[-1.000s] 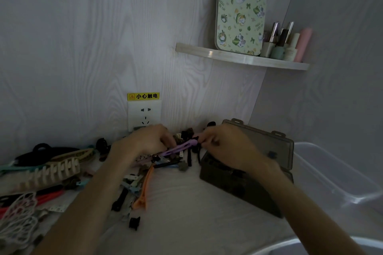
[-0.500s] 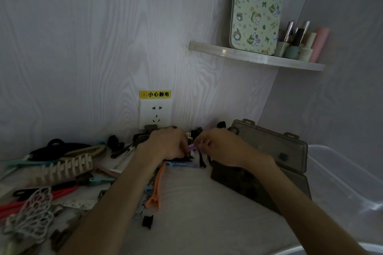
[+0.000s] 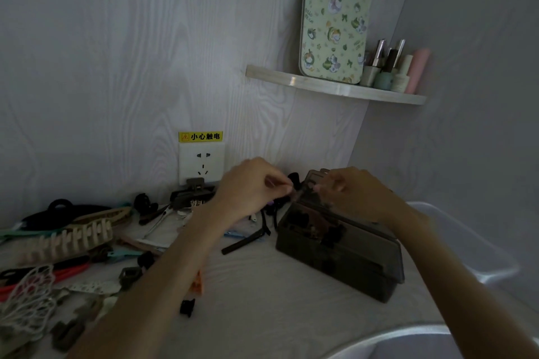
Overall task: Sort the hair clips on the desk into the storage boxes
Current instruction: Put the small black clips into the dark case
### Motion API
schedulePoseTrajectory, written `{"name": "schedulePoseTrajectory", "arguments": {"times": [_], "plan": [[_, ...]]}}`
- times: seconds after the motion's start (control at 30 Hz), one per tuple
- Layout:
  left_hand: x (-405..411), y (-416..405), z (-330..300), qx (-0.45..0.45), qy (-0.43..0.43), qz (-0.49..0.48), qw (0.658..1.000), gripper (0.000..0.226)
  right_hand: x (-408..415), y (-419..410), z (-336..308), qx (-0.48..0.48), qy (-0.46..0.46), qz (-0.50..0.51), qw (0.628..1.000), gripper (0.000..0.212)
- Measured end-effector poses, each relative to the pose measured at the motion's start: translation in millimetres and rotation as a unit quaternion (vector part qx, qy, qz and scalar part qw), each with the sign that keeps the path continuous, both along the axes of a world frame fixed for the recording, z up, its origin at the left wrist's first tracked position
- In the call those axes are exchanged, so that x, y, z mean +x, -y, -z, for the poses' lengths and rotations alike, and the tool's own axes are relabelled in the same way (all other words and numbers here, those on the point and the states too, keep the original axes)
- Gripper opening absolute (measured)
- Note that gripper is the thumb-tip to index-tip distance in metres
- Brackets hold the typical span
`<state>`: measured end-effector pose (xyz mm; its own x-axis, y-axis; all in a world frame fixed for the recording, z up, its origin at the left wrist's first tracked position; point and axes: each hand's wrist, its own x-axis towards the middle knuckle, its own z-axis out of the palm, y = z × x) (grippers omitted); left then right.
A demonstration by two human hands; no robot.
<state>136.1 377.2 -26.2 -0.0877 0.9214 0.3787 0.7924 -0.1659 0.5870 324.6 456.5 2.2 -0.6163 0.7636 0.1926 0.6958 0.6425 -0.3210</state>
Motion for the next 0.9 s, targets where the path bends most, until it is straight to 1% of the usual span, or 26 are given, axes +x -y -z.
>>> {"name": "schedulePoseTrajectory", "arguments": {"times": [0.07, 0.13, 0.23, 0.37, 0.4, 0.43, 0.53, 0.57, 0.63, 0.67, 0.7, 0.77, 0.8, 0.83, 0.87, 0.9], "plan": [[7, 5, 6, -0.053, 0.025, 0.042, 0.997, 0.030, 3, 7, 2, -0.004, 0.014, -0.013, 1.000, 0.017], [-1, 20, 8, -0.084, 0.022, 0.030, 0.996, 0.038, 4, 18, 4, -0.005, 0.015, -0.033, 0.999, 0.019], [-28, 58, 10, -0.113, -0.023, -0.038, 0.993, 0.038, -6, 31, 11, -0.012, 0.001, -0.063, 0.998, 0.016], [-70, 133, 15, -0.112, -0.036, -0.155, 0.981, 0.028, -40, 59, 28, -0.024, -0.006, -0.128, 0.992, 0.017], [-77, 151, 18, -0.111, -0.036, -0.177, 0.977, 0.025, -51, 69, 33, -0.029, -0.009, -0.142, 0.989, 0.019], [-85, 171, 21, -0.112, -0.036, -0.192, 0.974, 0.024, -62, 82, 38, -0.040, -0.007, -0.154, 0.987, 0.026], [-95, 218, 38, -0.130, -0.053, -0.219, 0.966, 0.025, -93, 119, 62, -0.052, 0.038, -0.177, 0.982, 0.053], [-95, 229, 44, -0.135, -0.062, -0.227, 0.962, 0.028, -102, 129, 71, -0.048, 0.045, -0.184, 0.981, 0.056], [-94, 242, 60, -0.136, -0.101, -0.218, 0.961, 0.042, -113, 143, 87, -0.014, 0.058, -0.200, 0.978, 0.052], [-93, 241, 69, -0.123, -0.126, -0.204, 0.963, 0.051, -115, 144, 94, 0.013, 0.059, -0.200, 0.978, 0.047], [-95, 242, 78, -0.107, -0.134, -0.201, 0.965, 0.054, -116, 145, 100, 0.037, 0.048, -0.195, 0.979, 0.043], [-95, 238, 84, -0.074, -0.128, -0.220, 0.964, 0.038, -111, 141, 106, 0.071, 0.000, -0.164, 0.984, 0.038], [-95, 237, 83, -0.061, -0.127, -0.230, 0.963, 0.033, -108, 140, 108, 0.088, -0.027, -0.141, 0.986, 0.037], [-93, 235, 82, -0.052, -0.126, -0.233, 0.963, 0.033, -104, 141, 109, 0.104, -0.051, -0.115, 0.987, 0.036], [-92, 233, 81, -0.056, -0.125, -0.232, 0.963, 0.038, -101, 143, 108, 0.112, -0.072, -0.089, 0.987, 0.035], [-89, 231, 77, -0.067, -0.138, -0.228, 0.961, 0.050, -98, 147, 108, 0.105, -0.086, -0.071, 0.988, 0.033]]}}
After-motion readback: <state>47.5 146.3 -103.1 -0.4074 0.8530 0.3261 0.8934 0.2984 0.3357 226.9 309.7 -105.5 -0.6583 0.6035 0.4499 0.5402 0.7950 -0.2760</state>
